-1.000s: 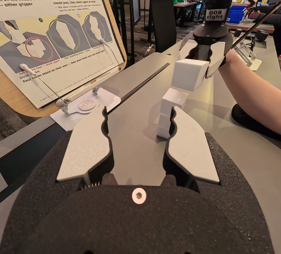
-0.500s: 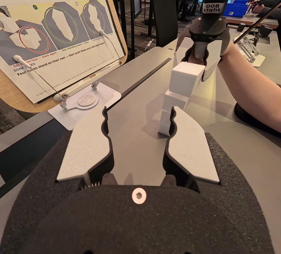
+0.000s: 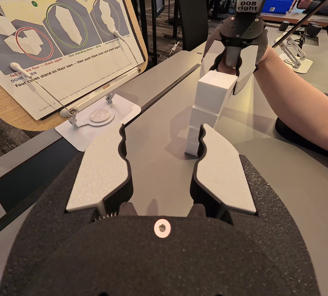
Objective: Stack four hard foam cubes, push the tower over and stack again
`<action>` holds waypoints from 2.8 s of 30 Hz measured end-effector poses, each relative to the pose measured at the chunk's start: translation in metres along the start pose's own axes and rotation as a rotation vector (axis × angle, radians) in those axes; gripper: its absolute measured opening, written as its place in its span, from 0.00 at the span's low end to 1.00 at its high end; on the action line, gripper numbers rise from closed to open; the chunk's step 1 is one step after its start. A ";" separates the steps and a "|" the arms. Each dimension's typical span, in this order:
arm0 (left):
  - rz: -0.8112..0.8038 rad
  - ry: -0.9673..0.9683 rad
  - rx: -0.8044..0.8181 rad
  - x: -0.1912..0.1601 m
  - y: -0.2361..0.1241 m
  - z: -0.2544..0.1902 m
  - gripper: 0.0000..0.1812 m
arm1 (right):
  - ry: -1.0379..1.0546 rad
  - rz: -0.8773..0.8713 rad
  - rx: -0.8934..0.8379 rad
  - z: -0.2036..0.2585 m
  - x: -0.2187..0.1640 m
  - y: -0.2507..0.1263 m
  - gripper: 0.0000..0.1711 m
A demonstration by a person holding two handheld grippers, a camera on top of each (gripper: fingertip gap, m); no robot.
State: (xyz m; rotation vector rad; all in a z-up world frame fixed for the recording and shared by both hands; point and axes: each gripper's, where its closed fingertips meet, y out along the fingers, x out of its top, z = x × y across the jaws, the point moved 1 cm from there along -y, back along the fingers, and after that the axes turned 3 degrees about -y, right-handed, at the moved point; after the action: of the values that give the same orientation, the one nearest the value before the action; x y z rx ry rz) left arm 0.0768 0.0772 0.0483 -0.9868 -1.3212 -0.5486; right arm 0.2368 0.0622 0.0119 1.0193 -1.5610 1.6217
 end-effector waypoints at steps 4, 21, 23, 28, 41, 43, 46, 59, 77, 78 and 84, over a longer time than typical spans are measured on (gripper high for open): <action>-0.002 -0.003 -0.002 0.000 0.000 0.000 0.44 | -0.024 0.005 -0.009 0.000 0.001 0.002 0.33; -0.032 0.013 0.024 0.009 -0.011 0.002 0.44 | 0.028 -0.137 -0.131 0.013 0.001 -0.050 0.46; -0.067 0.013 0.052 0.018 -0.023 0.006 0.44 | 0.096 -0.039 -0.248 0.006 -0.023 -0.067 0.44; -0.089 0.086 0.304 0.033 -0.070 0.037 0.43 | 0.359 0.119 -0.398 0.001 -0.075 -0.104 0.14; -0.265 -0.097 0.449 0.056 -0.158 0.061 0.38 | 1.168 0.463 -0.698 -0.010 -0.184 -0.106 0.00; -0.252 -0.091 0.468 0.054 -0.159 0.064 0.38 | 1.160 0.451 -0.653 -0.014 -0.172 -0.084 0.00; -0.225 -0.083 0.482 0.052 -0.155 0.066 0.38 | 1.073 0.473 -0.620 -0.020 -0.147 -0.048 0.00; -0.212 -0.066 0.459 0.054 -0.144 0.057 0.38 | 0.707 0.412 -0.361 0.011 -0.043 0.052 0.00; -0.117 0.002 0.424 0.048 -0.138 0.042 0.40 | 0.544 0.284 -0.407 0.001 -0.024 0.024 0.07; -0.117 0.005 0.425 0.048 -0.139 0.041 0.41 | 0.535 0.303 -0.403 0.003 -0.025 0.033 0.12; -0.125 0.018 0.452 0.052 -0.146 0.039 0.41 | 0.506 0.491 -0.371 0.018 -0.044 0.096 0.37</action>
State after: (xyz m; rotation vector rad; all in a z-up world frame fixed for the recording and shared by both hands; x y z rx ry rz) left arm -0.0526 0.0462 0.1368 -0.5299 -1.4167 -0.3281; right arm 0.1756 0.0403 -0.0737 0.0109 -1.7263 1.6355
